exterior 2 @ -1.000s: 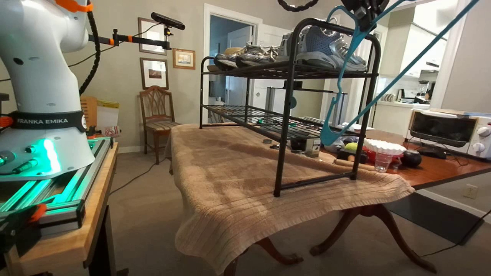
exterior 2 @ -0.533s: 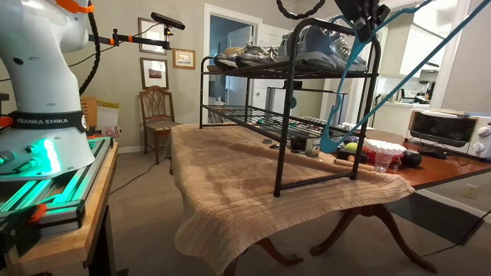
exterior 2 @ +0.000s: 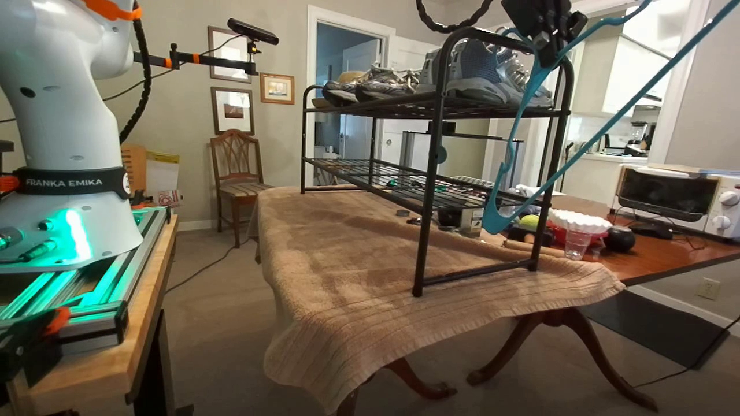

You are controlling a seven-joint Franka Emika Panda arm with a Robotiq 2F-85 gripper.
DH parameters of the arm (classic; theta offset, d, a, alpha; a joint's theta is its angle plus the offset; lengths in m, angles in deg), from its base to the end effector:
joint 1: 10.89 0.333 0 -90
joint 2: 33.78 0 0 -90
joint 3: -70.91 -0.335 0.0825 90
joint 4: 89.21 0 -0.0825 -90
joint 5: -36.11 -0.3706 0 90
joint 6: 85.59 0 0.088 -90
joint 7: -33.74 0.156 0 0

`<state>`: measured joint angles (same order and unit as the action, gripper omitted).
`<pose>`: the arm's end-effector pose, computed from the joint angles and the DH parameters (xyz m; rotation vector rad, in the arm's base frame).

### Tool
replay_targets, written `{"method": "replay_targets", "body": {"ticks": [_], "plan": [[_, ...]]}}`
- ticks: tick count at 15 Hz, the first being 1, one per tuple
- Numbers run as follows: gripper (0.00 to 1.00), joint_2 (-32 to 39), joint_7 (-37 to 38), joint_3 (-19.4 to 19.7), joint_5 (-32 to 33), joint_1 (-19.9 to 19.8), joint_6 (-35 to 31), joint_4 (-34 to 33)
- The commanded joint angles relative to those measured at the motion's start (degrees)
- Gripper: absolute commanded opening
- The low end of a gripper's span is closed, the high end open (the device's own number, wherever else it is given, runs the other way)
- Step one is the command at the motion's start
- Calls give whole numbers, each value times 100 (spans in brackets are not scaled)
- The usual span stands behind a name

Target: Hang the hanger to the right side of the shoe rack

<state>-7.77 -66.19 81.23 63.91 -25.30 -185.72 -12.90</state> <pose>0.6057 -0.3251 0.4648 2.1339 1.8430 -0.7314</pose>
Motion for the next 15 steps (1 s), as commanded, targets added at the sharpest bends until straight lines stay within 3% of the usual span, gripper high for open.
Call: {"method": "replay_targets", "body": {"ticks": [1,15], "plan": [[2,116,259,6,12,27,-84,-138],[2,408,1094,-38,42,118,-35,-595]]}}
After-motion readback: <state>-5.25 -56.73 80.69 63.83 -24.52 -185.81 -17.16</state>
